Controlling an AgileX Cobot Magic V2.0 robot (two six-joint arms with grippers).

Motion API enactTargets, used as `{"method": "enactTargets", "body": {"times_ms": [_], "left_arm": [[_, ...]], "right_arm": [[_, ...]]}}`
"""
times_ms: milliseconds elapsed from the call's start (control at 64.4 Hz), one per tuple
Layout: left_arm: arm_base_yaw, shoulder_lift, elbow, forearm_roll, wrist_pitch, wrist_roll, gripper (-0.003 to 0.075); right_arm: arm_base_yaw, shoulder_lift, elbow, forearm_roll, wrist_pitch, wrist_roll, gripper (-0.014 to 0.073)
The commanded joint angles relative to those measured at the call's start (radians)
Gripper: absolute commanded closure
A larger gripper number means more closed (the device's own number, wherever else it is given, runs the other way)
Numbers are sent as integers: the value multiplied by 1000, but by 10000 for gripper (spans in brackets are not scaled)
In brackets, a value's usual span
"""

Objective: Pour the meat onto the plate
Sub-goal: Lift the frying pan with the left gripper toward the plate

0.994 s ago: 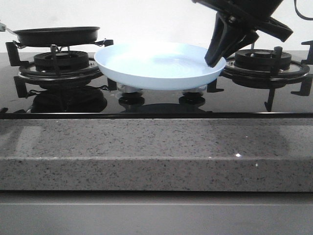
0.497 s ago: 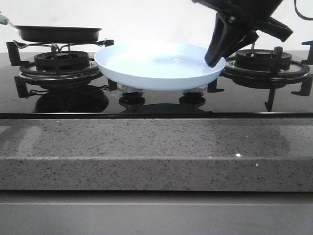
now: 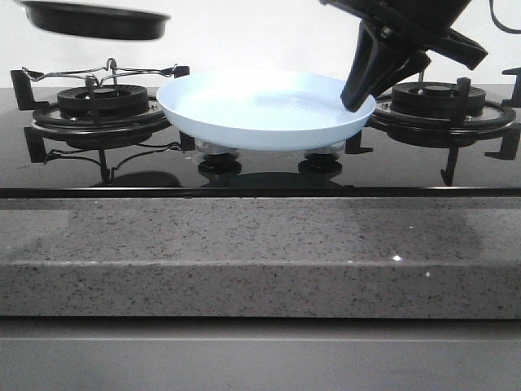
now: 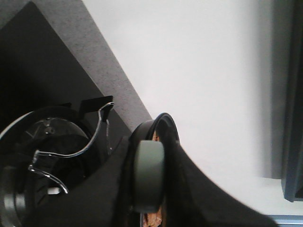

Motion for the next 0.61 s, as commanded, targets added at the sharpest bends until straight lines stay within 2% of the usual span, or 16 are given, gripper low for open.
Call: {"method": "enactTargets", "body": {"times_ms": [0, 124, 342, 590], "left_arm": [[3, -76, -29, -101, 55, -4, 741], [3, -96, -29, -104, 107, -4, 741], [3, -141, -29, -102, 107, -4, 741], [-70, -198, -29, -24, 70, 43, 741]], "right_arm": [[3, -38, -25, 11, -21, -12, 652], [3, -38, -25, 11, -21, -12, 652], [3, -38, -25, 11, -21, -12, 652], [3, -38, -25, 11, -21, -12, 652]]}}
